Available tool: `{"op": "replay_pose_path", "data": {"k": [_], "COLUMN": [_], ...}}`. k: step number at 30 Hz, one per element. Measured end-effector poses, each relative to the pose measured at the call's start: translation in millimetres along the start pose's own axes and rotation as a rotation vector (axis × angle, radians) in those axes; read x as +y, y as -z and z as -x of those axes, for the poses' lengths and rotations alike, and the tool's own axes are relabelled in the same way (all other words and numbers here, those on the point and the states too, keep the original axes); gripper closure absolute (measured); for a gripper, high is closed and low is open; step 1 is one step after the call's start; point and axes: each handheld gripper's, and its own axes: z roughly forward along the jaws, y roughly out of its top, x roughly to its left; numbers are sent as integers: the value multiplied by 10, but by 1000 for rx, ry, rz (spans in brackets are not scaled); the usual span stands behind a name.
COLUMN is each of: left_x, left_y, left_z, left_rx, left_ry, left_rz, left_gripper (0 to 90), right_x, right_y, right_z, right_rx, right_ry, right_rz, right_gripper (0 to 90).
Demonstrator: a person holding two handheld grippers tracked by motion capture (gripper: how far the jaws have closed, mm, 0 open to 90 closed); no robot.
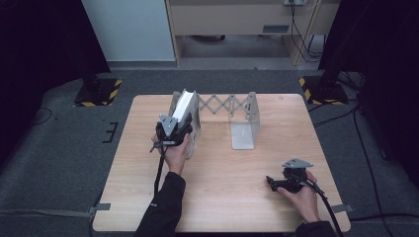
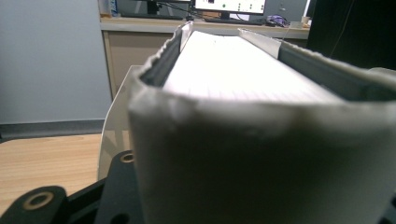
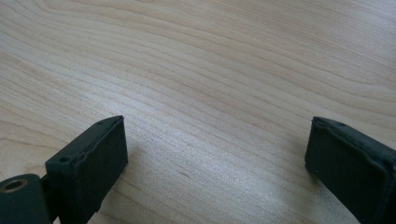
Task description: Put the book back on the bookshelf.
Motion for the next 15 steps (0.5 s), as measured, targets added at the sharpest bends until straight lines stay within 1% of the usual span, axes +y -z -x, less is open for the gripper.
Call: {"op": "replay_pose_path", "data": {"k": [2, 3, 4, 5, 6, 7, 8, 9, 10, 12, 15], "left_x": [-9, -14, -27, -82, -82, -135, -164, -189, -189, -265, -296], "left_y": [27, 48, 74, 136, 136, 210, 249, 284, 284, 369, 395], "left_z": [-7, -15, -26, -62, -62, -87, -99, -106, -106, -116, -114], "left_rx": [-19, -36, -47, -76, -76, -88, -91, -92, -92, -102, -110], "left_ry": [-12, -8, 1, 26, 26, 25, 28, 34, 34, 44, 40], "left_rz": [-9, -24, -35, -33, -33, -48, -50, -53, -53, -44, -31], "left_gripper": [486, 478, 470, 463, 458, 456, 456, 456, 457, 460, 469], "right_x": [0, 0, 0, 0, 0, 0, 0, 0, 0, 0, 0], "right_y": [-1, -1, 0, -1, -1, -1, -1, -1, -1, -1, 0], "right_z": [-1, -1, -1, -1, -1, -1, -1, -1, -1, -1, -2], "right_rx": [-1, -1, -1, -1, -1, -1, -1, -1, -1, -1, 0], "right_ry": [-2, -2, -2, -2, -2, -2, -2, -2, -2, -2, -4], "right_rz": [1, 1, 1, 1, 1, 1, 1, 1, 1, 1, 0], "right_gripper": [61, 61, 61, 61, 61, 61, 61, 61, 61, 61, 61]}}
